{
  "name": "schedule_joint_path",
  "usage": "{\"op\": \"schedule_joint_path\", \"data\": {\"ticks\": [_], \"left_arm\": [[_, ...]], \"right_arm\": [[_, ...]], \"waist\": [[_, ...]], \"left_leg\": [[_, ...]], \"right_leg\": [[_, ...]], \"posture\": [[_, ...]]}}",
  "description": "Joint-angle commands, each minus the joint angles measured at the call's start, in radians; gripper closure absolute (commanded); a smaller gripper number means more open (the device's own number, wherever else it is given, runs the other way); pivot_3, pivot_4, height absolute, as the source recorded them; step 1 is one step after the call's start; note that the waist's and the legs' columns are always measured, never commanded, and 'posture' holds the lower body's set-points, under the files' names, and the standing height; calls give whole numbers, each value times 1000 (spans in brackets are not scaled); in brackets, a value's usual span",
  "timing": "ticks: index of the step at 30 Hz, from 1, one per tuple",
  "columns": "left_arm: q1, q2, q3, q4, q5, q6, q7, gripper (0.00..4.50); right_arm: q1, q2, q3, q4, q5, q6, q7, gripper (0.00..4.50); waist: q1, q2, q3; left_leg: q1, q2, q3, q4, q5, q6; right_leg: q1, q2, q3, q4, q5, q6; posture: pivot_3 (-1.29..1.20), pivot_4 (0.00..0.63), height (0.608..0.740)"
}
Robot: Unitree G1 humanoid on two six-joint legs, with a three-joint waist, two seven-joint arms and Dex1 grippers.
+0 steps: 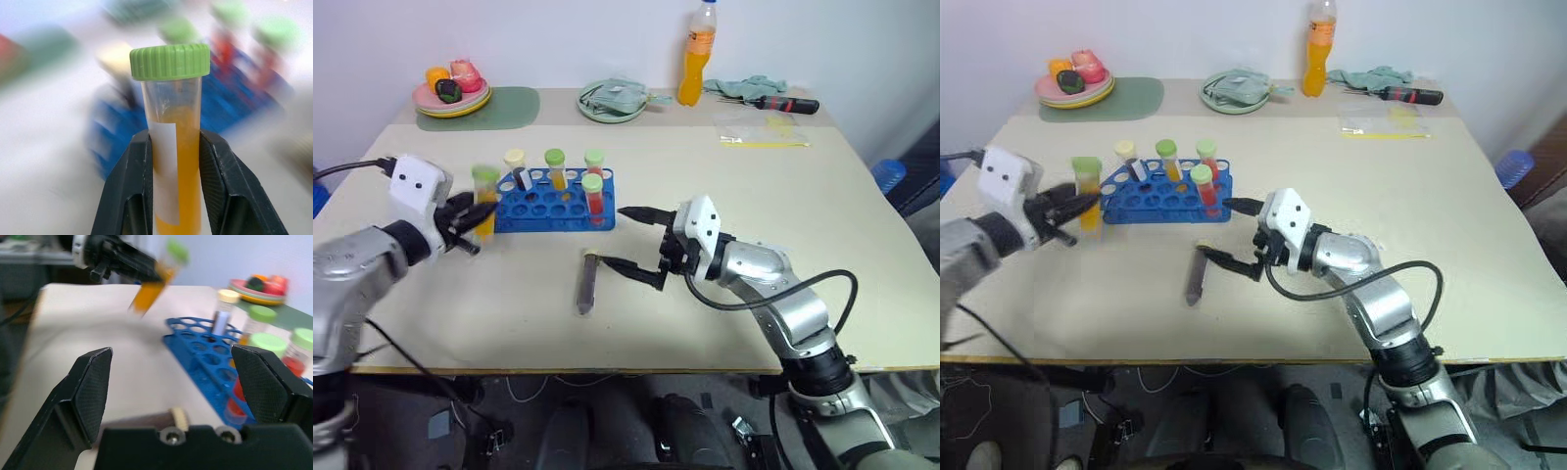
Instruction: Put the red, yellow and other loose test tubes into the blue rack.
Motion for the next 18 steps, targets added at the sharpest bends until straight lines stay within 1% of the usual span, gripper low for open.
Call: {"op": "schedule_joint_path", "data": {"ticks": [1, 3, 6, 9, 12, 18], "left_arm": [[-43, -127, -92, 54, 211, -261, 167, 3600], [-51, -210, -150, 127, 305, -399, 214, 3600], [-40, -308, -216, 224, 314, -564, 155, 3600], [-48, -373, -206, 310, 281, -641, 127, 3600], [-65, -402, -216, 371, 283, -681, 96, 3600], [-80, -416, -213, 426, 287, -716, 61, 3600]], "right_arm": [[-6, 30, 29, -22, -11, -14, -18, 196], [-9, 41, 37, -20, -13, -12, -23, 196], [-14, 49, 41, -17, -14, -8, -29, 196], [-10, 46, 41, -21, -15, -5, -31, 196], [1, 37, 40, -36, -16, 1, -36, 196], [14, 30, 35, -57, -13, 14, -51, 196]], "waist": [[2, -5, -2], [1, -5, -2], [0, -4, -2], [-7, -4, -2], [-19, -4, -2], [-26, -4, -2]], "left_leg": [[-1, 0, 0, 1, 0, 0], [-1, 0, 0, 0, 0, 0], [-2, 0, 1, 0, 0, 0], [-2, 0, 0, 0, 0, 0], [-1, 0, 0, 0, 0, 0], [-1, 1, -1, 0, 0, 0]], "right_leg": [[-1, 0, 0, 0, 1, 1], [-1, 0, 0, 0, 1, 2], [-2, 0, 0, 0, 1, 2], [-2, 0, 0, 1, 1, 2], [-2, 1, 0, 2, 1, 2], [-2, 2, 0, 2, 1, 2]], "posture": [[0, 150, 740], [0, 150, 740], [0, 150, 740], [0, 150, 740], [0, 150, 740], [0, 150, 740]]}}
